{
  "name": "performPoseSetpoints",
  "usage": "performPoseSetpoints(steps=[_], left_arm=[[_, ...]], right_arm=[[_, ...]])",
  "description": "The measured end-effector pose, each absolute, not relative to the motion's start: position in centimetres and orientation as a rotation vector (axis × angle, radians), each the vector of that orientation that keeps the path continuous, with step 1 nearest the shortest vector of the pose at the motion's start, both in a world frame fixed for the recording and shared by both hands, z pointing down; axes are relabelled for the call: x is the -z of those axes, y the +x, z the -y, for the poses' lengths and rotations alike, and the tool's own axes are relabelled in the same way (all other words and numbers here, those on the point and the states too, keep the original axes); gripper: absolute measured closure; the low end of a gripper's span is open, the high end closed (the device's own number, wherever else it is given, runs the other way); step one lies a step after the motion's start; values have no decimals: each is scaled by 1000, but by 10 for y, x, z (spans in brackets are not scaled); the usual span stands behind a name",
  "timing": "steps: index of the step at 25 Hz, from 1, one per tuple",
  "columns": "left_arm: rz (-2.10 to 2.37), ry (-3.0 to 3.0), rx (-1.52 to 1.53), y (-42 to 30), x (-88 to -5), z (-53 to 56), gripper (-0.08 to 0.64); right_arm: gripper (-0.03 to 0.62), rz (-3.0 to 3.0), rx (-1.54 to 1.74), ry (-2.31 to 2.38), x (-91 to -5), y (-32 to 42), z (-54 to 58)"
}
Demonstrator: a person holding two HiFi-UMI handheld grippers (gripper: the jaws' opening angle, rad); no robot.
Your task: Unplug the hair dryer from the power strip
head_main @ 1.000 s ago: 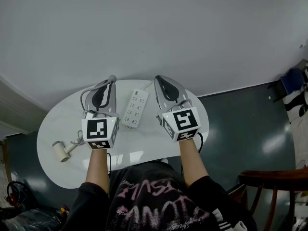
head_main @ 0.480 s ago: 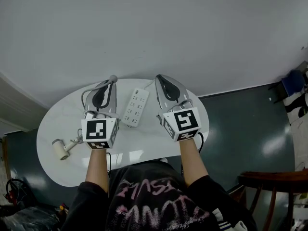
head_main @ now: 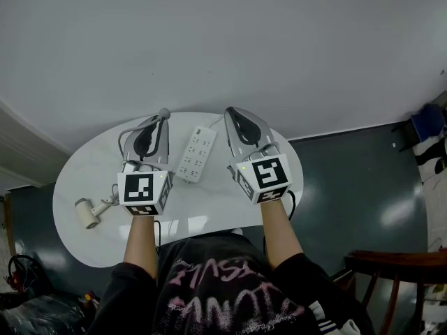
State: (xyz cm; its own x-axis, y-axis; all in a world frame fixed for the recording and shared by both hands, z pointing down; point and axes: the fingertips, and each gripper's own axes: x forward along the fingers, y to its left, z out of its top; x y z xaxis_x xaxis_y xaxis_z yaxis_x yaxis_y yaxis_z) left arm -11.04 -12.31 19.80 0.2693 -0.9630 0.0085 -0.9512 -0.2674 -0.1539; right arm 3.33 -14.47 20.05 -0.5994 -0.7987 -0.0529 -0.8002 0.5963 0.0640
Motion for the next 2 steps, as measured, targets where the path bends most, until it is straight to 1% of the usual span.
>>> performPoseSetpoints(steps=[2], left_arm=[[-1827,-2410,169,-108,-199,122,506]], right_arm=[[583,-2794,-124,-1395,-201,34,144]])
